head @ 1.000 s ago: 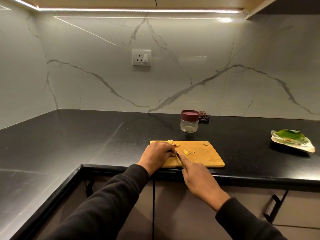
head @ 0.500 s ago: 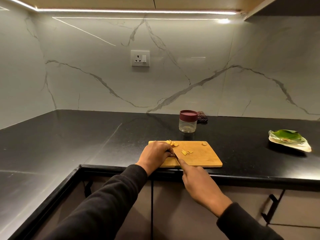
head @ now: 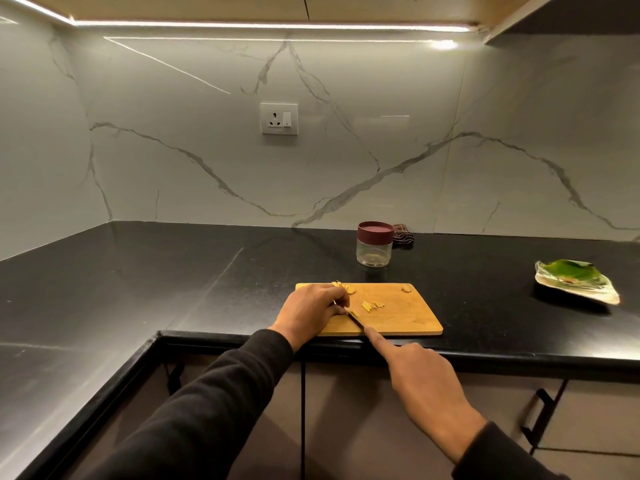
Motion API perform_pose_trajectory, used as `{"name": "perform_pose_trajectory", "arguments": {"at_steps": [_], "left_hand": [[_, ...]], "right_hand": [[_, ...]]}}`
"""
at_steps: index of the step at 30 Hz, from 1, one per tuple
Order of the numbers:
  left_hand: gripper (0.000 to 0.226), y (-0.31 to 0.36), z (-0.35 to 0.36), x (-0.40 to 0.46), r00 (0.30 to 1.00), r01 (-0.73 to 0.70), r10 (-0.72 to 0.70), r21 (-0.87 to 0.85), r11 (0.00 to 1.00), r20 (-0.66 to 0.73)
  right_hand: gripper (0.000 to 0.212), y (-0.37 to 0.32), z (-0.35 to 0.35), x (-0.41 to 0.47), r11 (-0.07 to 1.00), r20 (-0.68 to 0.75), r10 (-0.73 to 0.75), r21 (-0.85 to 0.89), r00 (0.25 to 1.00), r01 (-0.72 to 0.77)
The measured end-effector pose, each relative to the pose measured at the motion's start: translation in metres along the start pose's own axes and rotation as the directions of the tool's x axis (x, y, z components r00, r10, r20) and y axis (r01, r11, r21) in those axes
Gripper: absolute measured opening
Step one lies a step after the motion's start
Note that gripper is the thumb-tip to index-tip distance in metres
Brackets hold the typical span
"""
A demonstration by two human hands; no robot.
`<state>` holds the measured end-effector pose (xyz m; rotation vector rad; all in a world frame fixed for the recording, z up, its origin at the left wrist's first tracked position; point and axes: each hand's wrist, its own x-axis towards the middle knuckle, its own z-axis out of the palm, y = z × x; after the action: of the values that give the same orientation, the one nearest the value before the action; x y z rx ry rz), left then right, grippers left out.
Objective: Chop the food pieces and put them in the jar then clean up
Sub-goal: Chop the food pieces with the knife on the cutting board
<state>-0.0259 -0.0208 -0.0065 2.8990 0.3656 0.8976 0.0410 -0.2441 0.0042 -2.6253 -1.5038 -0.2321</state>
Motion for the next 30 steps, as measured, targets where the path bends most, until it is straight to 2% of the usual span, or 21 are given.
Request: {"name": "perform_pose_trajectory", "arguments": {"at_steps": [4,13,19,21,27,30], "left_hand": [[0.023,-0.002,-0.001,0.001,0.995,-0.078,0.076,0.025,0.997,0.062],[0.04,-0.006,0.001,0.008,0.972,-0.145,0.13,0.062,0.987,0.198],[0.05,-0.007,0.004,0.008,0.986,-0.109,0.101,0.056,0.992,0.131],[0.046,-0.005,0.005,0.007,0.993,-0.078,0.076,0.02,0.997,0.086],[0.013,-0.006,0.004,0.003,1.0,-0.01,0.01,-0.033,0.999,0.003],[0.011,-0.005,0.004,0.001,0.999,-0.033,0.033,-0.005,0.999,-0.003]], "right_hand": [[0.071,0.0,0.002,0.002,1.0,0.024,-0.002,0.008,1.0,0.002],[0.071,0.0,0.005,0.003,0.999,0.014,-0.001,0.042,1.0,0.001],[0.069,0.003,0.01,0.005,0.995,-0.009,-0.005,0.1,1.0,0.006],[0.067,0.005,0.012,0.005,0.991,-0.03,0.001,0.133,1.0,0.003],[0.059,0.007,0.011,0.004,0.971,-0.104,0.029,0.237,0.994,-0.003],[0.057,0.006,0.01,0.003,0.966,-0.102,0.023,0.259,0.994,0.004]]}}
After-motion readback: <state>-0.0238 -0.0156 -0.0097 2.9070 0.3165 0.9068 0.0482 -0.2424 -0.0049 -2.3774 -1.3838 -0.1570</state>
